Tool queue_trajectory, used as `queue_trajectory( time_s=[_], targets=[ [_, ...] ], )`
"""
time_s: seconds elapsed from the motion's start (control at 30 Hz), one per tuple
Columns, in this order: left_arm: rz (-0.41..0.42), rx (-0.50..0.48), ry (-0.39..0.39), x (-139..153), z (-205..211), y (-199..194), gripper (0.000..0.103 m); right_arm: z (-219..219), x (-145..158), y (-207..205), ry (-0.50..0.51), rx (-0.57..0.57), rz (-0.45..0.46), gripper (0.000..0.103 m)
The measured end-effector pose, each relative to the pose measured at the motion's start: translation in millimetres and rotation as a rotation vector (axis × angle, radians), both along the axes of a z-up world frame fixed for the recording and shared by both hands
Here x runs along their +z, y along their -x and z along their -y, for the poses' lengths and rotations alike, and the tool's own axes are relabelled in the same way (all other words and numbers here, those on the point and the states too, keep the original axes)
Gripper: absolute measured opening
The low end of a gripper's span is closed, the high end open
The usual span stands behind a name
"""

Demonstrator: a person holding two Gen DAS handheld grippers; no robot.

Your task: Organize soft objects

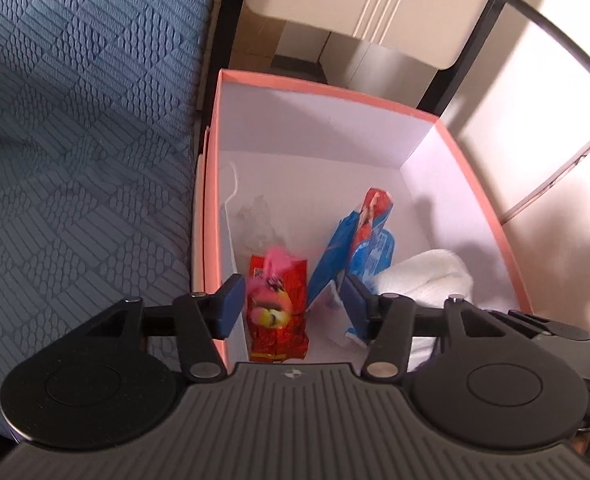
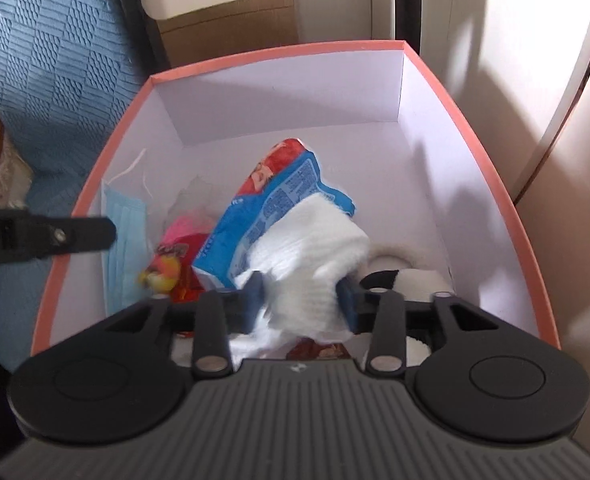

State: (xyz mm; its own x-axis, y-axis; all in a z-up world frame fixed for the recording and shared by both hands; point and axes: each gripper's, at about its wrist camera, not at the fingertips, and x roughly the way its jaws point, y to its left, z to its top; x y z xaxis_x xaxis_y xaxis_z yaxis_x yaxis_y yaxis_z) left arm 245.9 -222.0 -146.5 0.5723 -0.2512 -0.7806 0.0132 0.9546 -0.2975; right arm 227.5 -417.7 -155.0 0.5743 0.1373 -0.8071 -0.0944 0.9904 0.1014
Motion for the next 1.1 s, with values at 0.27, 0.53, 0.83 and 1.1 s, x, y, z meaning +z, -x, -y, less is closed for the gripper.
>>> queue_trajectory(
  time_s=[0.27,0.53,0.83,1.1],
  targets=[
    [0.047,0.011,0.008,22,-5,12,0.065,2,25,8,-0.002,-0.022,0.051,0.067],
    [0.151,0.021,-0.014,66,-17,37,0.065,0,76,27,-0.026,-0.056,0.141,0.067],
    [0.281,0.011,-0.005,120,-33,75,0.065,-13,127,64,-0.031,-0.051,0.235,0.067],
    [0.350,0.002,0.009,147,-43,110,0.065,-27,155,100,-0.027,-0.051,0.275,0.067]
  ],
)
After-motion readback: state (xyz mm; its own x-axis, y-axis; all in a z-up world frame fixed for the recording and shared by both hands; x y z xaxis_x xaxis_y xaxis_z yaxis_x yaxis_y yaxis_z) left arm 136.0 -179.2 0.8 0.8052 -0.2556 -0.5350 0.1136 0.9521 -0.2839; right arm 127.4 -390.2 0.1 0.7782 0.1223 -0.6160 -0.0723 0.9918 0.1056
